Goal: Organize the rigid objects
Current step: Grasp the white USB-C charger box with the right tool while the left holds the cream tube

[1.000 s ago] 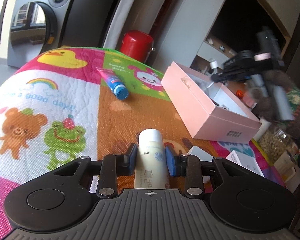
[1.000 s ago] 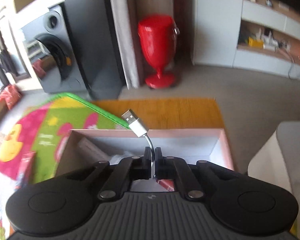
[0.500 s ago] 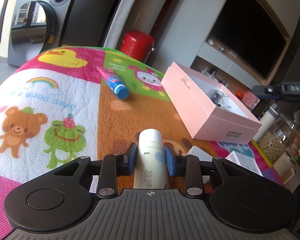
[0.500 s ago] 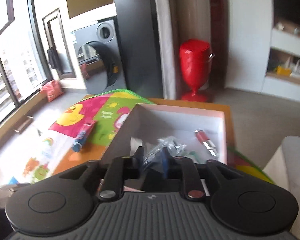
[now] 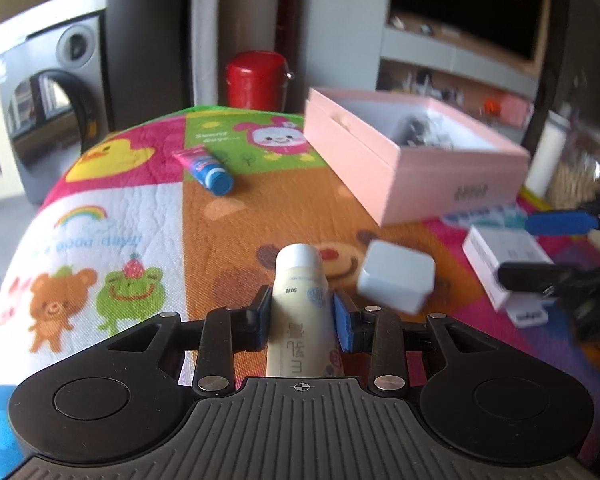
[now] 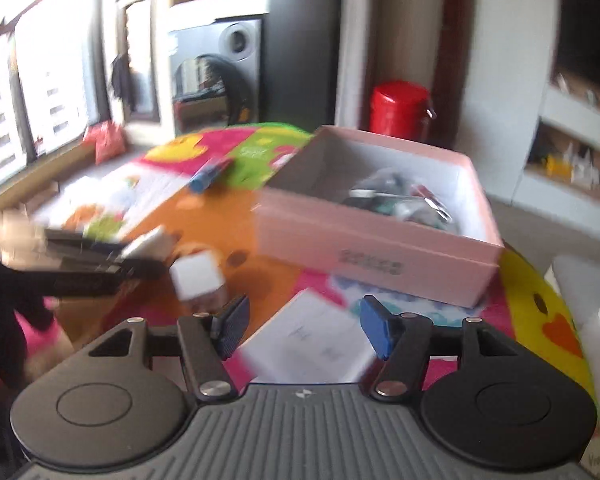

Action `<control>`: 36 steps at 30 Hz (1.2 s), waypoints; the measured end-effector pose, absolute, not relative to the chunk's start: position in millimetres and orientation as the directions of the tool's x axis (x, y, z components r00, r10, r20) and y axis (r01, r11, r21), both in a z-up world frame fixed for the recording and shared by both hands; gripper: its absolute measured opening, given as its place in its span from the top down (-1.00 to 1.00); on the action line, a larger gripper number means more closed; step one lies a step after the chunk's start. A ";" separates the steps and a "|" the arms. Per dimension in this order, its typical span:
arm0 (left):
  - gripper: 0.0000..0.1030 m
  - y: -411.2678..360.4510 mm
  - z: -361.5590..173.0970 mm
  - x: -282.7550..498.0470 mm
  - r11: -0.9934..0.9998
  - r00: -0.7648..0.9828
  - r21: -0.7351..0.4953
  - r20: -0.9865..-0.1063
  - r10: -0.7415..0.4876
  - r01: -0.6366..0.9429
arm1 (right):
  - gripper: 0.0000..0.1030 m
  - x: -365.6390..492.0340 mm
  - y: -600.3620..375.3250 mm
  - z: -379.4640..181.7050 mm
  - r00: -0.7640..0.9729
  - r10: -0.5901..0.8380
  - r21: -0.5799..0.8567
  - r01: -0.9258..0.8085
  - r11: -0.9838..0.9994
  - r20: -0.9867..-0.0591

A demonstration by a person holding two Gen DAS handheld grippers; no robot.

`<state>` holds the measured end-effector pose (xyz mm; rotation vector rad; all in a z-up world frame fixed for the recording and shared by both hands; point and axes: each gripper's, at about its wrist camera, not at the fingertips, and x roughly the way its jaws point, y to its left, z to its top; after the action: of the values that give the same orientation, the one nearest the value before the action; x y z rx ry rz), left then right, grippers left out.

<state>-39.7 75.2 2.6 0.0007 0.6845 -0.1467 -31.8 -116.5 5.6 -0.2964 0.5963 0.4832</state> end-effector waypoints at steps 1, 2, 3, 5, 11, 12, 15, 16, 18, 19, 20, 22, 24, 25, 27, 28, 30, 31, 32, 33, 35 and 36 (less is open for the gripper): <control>0.29 74.6 3.3 -41.0 0.990 0.760 -0.049 -0.636 -0.135 0.135 | -0.19 -35.2 -109.0 1.7 0.724 0.336 -0.169 -0.528 0.832 -0.603; 0.29 75.3 4.0 -42.0 0.989 0.754 -0.056 -0.642 -0.138 0.134 | -0.19 -37.4 -105.3 -1.9 0.725 0.324 -0.194 -0.532 0.824 -0.608; 0.30 76.9 4.6 -42.5 0.989 0.750 -0.065 -0.646 -0.143 0.133 | -0.19 -37.5 -105.3 -3.5 0.728 0.310 -0.204 -0.524 0.827 -0.611; 0.30 81.2 5.3 -42.4 0.988 0.741 -0.092 -0.653 -0.156 0.127 | -0.21 -33.9 -110.9 -4.6 0.743 0.276 -0.203 -0.483 0.852 -0.610; 0.32 82.5 8.1 -44.3 0.986 0.726 -0.126 -0.668 -0.164 0.107 | -0.29 -32.7 -140.2 -14.1 0.779 0.192 -0.183 -0.365 0.913 -0.597; 0.33 83.4 8.2 -45.1 0.985 0.726 -0.140 -0.667 -0.168 0.100 | -0.29 -33.4 -144.7 -14.7 0.783 0.198 -0.168 -0.359 0.918 -0.590; 0.34 87.4 11.2 -47.0 0.980 0.708 -0.186 -0.683 -0.178 0.067 | -0.36 -32.5 -151.2 -16.3 0.791 0.217 -0.121 -0.343 0.931 -0.572; 0.34 88.3 13.3 -47.0 0.979 0.694 -0.197 -0.696 -0.183 0.061 | -0.38 -31.9 -152.1 -16.4 0.794 0.218 -0.110 -0.336 0.935 -0.568; 0.34 90.1 17.1 -46.3 0.976 0.662 -0.211 -0.724 -0.196 0.058 | -0.39 -29.8 -153.9 -16.1 0.798 0.215 -0.090 -0.317 0.944 -0.562; 0.34 90.4 18.4 -45.8 0.976 0.649 -0.209 -0.734 -0.200 0.064 | -0.41 -28.4 -154.1 -16.1 0.799 0.211 -0.080 -0.307 0.948 -0.563; 0.32 89.2 18.5 -45.6 0.977 0.643 -0.198 -0.740 -0.199 0.074 | -0.45 -26.2 -155.2 -16.4 0.796 0.207 -0.066 -0.295 0.953 -0.569; 0.30 85.9 18.4 -46.6 0.981 0.642 -0.170 -0.743 -0.189 0.092 | -0.48 -20.1 -157.8 -19.8 0.777 0.211 -0.023 -0.278 0.960 -0.594; 0.30 81.1 18.3 -47.2 0.985 0.644 -0.146 -0.746 -0.169 0.089 | -0.48 -13.7 -162.5 -26.6 0.738 0.213 0.020 -0.261 0.965 -0.640; 0.30 78.5 18.3 -47.1 0.987 0.644 -0.132 -0.748 -0.157 0.087 | -0.50 -12.8 -165.5 -28.5 0.737 0.223 0.039 -0.258 0.965 -0.639; 0.30 74.2 18.7 -46.6 0.991 0.643 -0.106 -0.753 -0.137 0.087 | -0.50 -12.1 -168.7 -27.5 0.734 0.235 0.061 -0.255 0.965 -0.638; 0.30 72.5 18.6 -46.3 0.992 0.643 -0.096 -0.755 -0.130 0.088 | -0.50 -11.9 -169.4 -27.9 0.733 0.237 0.067 -0.254 0.965 -0.638; 0.30 70.5 18.4 -45.9 0.993 0.643 -0.083 -0.756 -0.120 0.088 | -0.50 -10.8 -168.0 -27.8 0.730 0.236 0.065 -0.255 0.965 -0.641; 0.30 70.5 18.3 -45.5 0.993 0.644 -0.082 -0.756 -0.118 0.086 | -0.50 -9.2 -167.2 -27.1 0.728 0.237 0.063 -0.258 0.964 -0.643; 0.30 70.4 18.1 -45.3 0.993 0.646 -0.081 -0.754 -0.118 0.087 | -0.50 -6.9 -166.7 -26.2 0.726 0.241 0.065 -0.262 0.963 -0.644; 0.30 70.7 17.7 -45.1 0.993 0.649 -0.080 -0.752 -0.119 0.090 | -0.50 -3.9 -166.0 -25.4 0.723 0.243 0.068 -0.262 0.963 -0.647; 0.30 71.6 17.1 -45.8 0.992 0.656 -0.083 -0.744 -0.125 0.094 | -0.47 1.8 -165.9 -24.7 0.722 0.242 0.072 -0.258 0.963 -0.648; 0.30 71.9 16.8 -46.8 0.992 0.660 -0.082 -0.741 -0.128 0.100 | -0.43 3.4 -165.9 -23.5 0.723 0.242 0.070 -0.260 0.963 -0.647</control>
<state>-46.8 71.9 16.8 -0.0356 0.8405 -0.1287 3.4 -165.9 -23.5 -0.0261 0.7106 0.2774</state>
